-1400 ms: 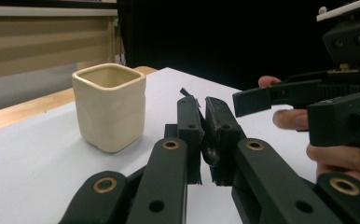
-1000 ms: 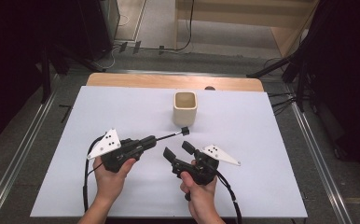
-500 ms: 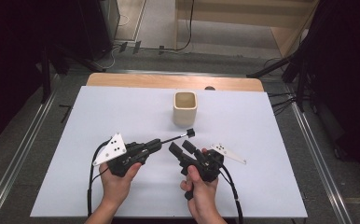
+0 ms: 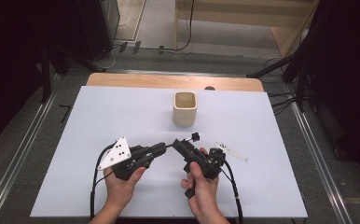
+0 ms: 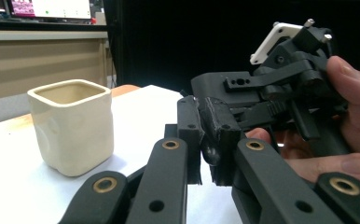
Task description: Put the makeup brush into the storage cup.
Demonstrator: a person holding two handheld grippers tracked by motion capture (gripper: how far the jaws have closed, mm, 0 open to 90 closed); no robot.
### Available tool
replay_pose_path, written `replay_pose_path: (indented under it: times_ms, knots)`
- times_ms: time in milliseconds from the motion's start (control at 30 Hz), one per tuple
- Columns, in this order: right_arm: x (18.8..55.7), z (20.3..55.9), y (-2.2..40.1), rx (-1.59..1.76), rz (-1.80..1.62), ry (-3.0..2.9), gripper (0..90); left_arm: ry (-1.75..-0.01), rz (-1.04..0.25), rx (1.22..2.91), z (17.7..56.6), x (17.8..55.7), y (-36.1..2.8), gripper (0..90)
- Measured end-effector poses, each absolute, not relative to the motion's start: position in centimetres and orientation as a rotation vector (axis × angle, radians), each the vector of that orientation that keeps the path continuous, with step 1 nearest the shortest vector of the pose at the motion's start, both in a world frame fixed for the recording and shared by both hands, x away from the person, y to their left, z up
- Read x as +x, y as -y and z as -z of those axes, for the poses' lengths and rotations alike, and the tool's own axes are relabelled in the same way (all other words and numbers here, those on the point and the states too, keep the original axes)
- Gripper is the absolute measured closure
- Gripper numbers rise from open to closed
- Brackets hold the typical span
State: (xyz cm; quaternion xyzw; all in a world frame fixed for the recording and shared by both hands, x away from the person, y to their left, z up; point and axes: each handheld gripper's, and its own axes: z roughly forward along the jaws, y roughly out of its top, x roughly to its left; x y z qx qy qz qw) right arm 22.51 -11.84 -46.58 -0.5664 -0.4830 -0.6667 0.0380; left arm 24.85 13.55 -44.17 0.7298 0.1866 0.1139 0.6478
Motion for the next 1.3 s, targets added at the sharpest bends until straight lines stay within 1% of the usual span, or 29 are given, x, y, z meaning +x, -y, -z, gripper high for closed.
replay_pose_path:
  times_ms: [400,433,500,533,600,667,700,733,1000,1300]
  knots:
    - [22.9,47.0,12.3,-1.715,2.047,1.394,60.1,-0.404,-0.250,1.678,44.5,24.7,-12.9,86.4]
    - [22.9,47.0,12.4,-1.709,2.048,1.384,62.2,-0.404,-0.249,1.685,44.5,24.7,-12.9,86.3]
    - [22.9,47.1,12.6,-1.678,2.070,1.351,70.6,-0.416,-0.212,1.715,44.9,25.1,-12.6,85.8]
    - [22.9,47.0,12.8,-1.658,2.085,1.335,85.1,-0.430,-0.198,1.721,45.1,25.2,-12.6,79.5]
    - [23.0,46.8,13.3,-1.640,2.115,1.368,86.6,-0.481,-0.205,1.746,45.3,25.4,-12.4,42.9]
    - [23.1,46.7,13.7,-1.600,2.152,1.421,86.7,-0.535,-0.253,1.767,45.4,25.4,-12.3,13.2]
    - [23.1,46.6,13.8,-1.609,2.170,1.478,86.7,-0.546,-0.274,1.783,45.4,25.4,-12.3,5.2]
    - [23.1,46.5,13.9,-1.619,2.183,1.508,86.6,-0.548,-0.282,1.795,45.4,25.5,-12.4,0.0]
    - [22.5,44.9,13.9,-1.664,2.262,1.800,86.7,-0.588,-0.261,1.804,45.4,25.9,-13.8,0.0]
    - [22.4,44.1,14.0,-1.657,2.294,1.993,86.7,-0.641,-0.295,1.784,45.3,26.1,-16.3,0.0]
